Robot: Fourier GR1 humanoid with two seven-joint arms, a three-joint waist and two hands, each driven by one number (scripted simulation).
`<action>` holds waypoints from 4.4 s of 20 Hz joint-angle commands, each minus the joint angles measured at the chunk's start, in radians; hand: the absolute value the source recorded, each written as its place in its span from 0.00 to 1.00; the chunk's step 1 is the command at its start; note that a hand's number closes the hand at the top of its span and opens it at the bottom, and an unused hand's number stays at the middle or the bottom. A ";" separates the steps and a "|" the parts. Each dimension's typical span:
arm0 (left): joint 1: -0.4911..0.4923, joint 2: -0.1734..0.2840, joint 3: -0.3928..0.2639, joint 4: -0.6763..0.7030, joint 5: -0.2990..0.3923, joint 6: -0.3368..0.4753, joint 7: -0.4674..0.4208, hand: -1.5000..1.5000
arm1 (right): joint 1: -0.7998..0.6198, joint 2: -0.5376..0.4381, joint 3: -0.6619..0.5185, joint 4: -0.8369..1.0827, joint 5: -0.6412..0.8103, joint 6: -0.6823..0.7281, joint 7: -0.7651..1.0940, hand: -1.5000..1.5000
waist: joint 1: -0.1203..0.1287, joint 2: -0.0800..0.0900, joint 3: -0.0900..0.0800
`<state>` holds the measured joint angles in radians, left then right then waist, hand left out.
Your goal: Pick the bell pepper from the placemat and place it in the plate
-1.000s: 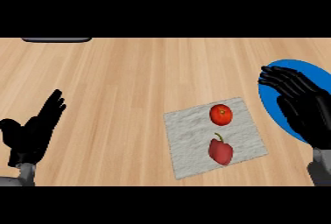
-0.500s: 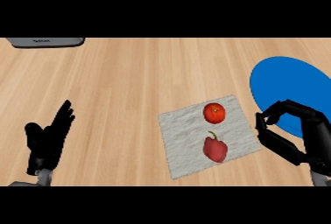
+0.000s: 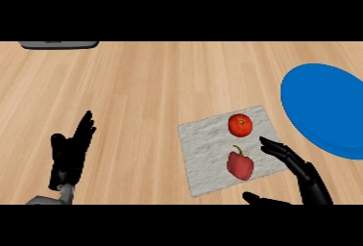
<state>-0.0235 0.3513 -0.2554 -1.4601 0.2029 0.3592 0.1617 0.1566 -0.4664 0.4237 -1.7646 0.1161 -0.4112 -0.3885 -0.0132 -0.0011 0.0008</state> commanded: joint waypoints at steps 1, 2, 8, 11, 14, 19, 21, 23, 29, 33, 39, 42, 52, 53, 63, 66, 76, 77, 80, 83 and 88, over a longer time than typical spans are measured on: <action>-0.035 -0.039 -0.025 -0.001 -0.025 0.036 0.055 0.50 | -0.011 -0.104 0.002 0.006 0.170 -0.021 0.107 0.00 | 0.005 0.000 -0.003; -0.054 -0.034 -0.025 0.020 -0.040 0.032 0.037 0.50 | -0.024 -0.135 -0.008 0.008 0.222 -0.031 0.149 0.00 | 0.002 0.001 -0.003; -0.001 -0.031 -0.003 0.018 -0.033 0.007 -0.017 0.50 | -0.048 -0.210 0.051 -0.149 0.440 0.086 0.520 0.00 | 0.010 -0.002 -0.004; -0.065 -0.006 0.036 0.047 0.008 -0.046 0.031 0.50 | -0.146 -0.239 0.057 -0.203 0.421 0.269 0.693 0.00 | 0.017 0.002 -0.004; -0.059 -0.035 0.003 0.062 -0.036 -0.018 0.012 0.50 | -0.181 -0.202 0.153 -0.245 0.446 0.394 0.857 0.00 | 0.020 0.003 -0.004; -0.066 -0.037 0.032 0.044 -0.048 -0.028 0.022 0.50 | -0.236 -0.173 0.123 -0.239 0.385 0.561 0.943 0.00 | 0.014 0.002 -0.002; 0.007 -0.040 0.028 -0.022 -0.051 -0.025 0.029 0.50 | -0.294 -0.117 0.111 -0.182 0.391 0.610 0.980 0.00 | 0.021 0.001 -0.001; -0.048 -0.070 0.026 0.016 -0.086 -0.010 0.054 0.50 | -0.318 -0.045 0.132 -0.168 0.427 0.637 1.028 0.00 | 0.017 0.001 -0.001; -0.021 -0.084 0.093 0.002 -0.104 -0.065 0.051 0.50 | -0.216 0.023 0.101 -0.101 0.542 0.626 0.893 0.00 | 0.013 0.001 -0.001; -0.045 -0.142 0.084 0.126 -0.143 -0.079 -0.049 0.50 | -0.275 0.034 0.018 -0.116 0.485 0.732 0.898 0.00 | 0.012 0.001 -0.001; -0.022 -0.124 0.140 -0.011 -0.163 -0.118 0.063 0.50 | -0.234 0.134 0.012 -0.052 0.589 0.731 0.835 0.00 | 0.014 0.001 -0.001; -0.035 -0.141 0.154 0.017 -0.170 -0.126 0.061 0.50 | -0.205 0.162 0.039 0.041 0.652 0.664 0.752 0.00 | 0.014 0.001 -0.001; -0.015 -0.171 0.188 0.037 -0.218 -0.162 0.027 0.50 | -0.231 0.179 0.000 0.039 0.759 0.708 0.678 1.00 | 0.013 0.001 -0.001; -0.013 -0.211 0.133 -0.010 -0.245 -0.128 0.066 0.50 | -0.251 0.201 0.017 0.154 0.795 0.632 0.639 1.00 | 0.016 0.001 0.000; 0.044 -0.206 0.173 -0.019 -0.246 -0.167 0.011 0.50 | -0.409 0.181 -0.230 0.277 0.707 0.712 0.563 1.00 | 0.023 0.002 -0.001; 0.008 -0.206 0.188 0.016 -0.230 -0.185 0.022 0.50 | -0.559 0.232 -0.288 0.451 0.716 0.672 0.580 1.00 | 0.025 0.004 -0.001; -0.065 -0.200 0.223 0.048 -0.231 -0.180 0.074 0.50 | -0.505 0.193 -0.375 0.127 0.760 0.528 0.662 1.00 | -0.005 -0.003 -0.002; -0.016 -0.165 0.228 -0.043 -0.206 -0.213 0.117 0.50 | -0.497 0.172 -0.414 0.160 0.780 0.438 0.615 1.00 | 0.007 -0.004 0.000; 0.013 -0.207 0.180 -0.075 -0.269 -0.151 0.108 0.50 | -0.571 0.164 -0.461 0.059 0.822 0.446 0.752 1.00 | 0.007 -0.007 -0.001; 0.018 -0.187 0.229 0.005 -0.216 -0.215 0.031 0.50 | -0.558 0.175 -0.485 0.020 0.826 0.454 0.797 1.00 | 0.010 -0.001 -0.001; -0.061 -0.185 0.234 -0.033 -0.238 -0.196 0.138 0.50 | -0.566 0.090 -0.648 0.204 0.754 0.417 0.703 1.00 | 0.014 0.002 0.000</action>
<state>-0.0377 0.1542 -0.0393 -1.4780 -0.0385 0.1673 0.2403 -0.4121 -0.3437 -0.1425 -1.6303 0.8968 0.0364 0.3458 -0.0008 -0.0012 -0.0005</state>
